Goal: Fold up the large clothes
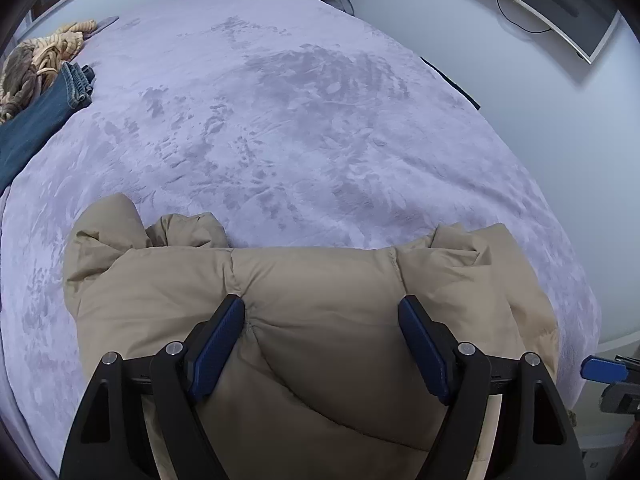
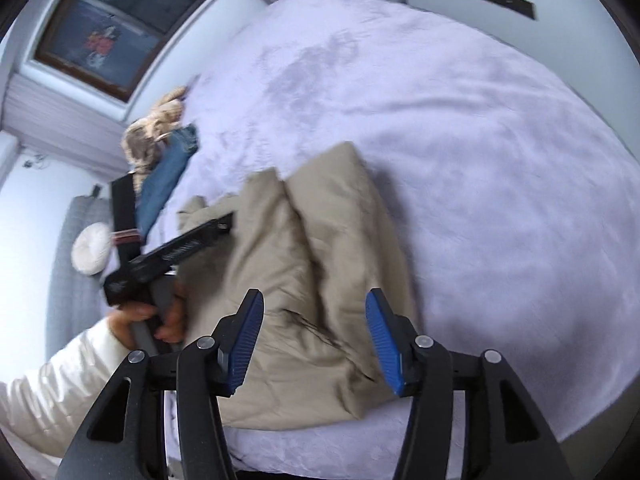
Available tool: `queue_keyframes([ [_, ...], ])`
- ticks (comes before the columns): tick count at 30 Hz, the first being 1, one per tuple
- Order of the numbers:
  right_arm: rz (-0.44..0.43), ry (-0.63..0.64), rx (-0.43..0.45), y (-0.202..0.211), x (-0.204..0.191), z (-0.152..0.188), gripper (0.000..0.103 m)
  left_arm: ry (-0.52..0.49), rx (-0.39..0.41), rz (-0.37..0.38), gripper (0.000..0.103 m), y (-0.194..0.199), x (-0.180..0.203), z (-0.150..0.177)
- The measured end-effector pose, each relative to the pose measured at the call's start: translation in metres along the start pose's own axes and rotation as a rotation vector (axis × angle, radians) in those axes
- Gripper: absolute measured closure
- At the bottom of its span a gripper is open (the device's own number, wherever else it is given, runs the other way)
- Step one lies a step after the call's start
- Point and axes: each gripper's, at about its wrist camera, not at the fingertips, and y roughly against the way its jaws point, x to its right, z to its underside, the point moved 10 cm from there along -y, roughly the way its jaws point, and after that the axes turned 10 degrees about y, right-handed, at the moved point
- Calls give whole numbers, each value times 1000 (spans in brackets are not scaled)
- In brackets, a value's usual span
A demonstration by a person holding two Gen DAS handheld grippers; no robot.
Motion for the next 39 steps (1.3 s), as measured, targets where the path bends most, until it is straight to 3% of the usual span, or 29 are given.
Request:
queue_keyframes([
  [4, -82, 57, -128, -37, -17, -1, 46, 7, -3, -3, 24, 0, -2, 1],
  [8, -132, 28, -222, -65, -10, 4, 46, 26, -5, 6, 23, 3, -3, 2],
  [11, -240, -5, -286, -75, -8, 14, 47, 35, 0, -4, 23, 4, -1, 4],
  [15, -301, 5, -344, -79, -6, 36, 71, 32, 13, -21, 23, 3, 4, 8],
  [17, -286, 3, -369, -83, -1, 50, 73, 28, 16, -42, 21, 0, 4, 8],
  [18, -271, 9, -377, -87, 2, 55, 84, 29, 15, -48, 19, -2, 4, 9],
  [20, -221, 47, -402, -96, 7, 66, 88, 31, 12, -63, 19, 0, 5, 8],
  [25, -236, 17, -425, -106, 8, 70, 88, 80, 9, -59, 19, 30, -2, 15],
  [30, -234, 8, -425, -112, 3, 68, 88, 126, 7, -68, 19, 69, -25, 42],
  [31, -232, 5, -423, -114, 4, 67, 88, 134, 8, -72, 17, 75, -30, 48],
  [32, -228, 2, -420, -115, 4, 67, 88, 146, 4, -78, 0, 79, -35, 55],
  [39, -145, -7, -388, -95, 0, 72, 83, 234, -62, -68, 0, 81, -61, 105],
])
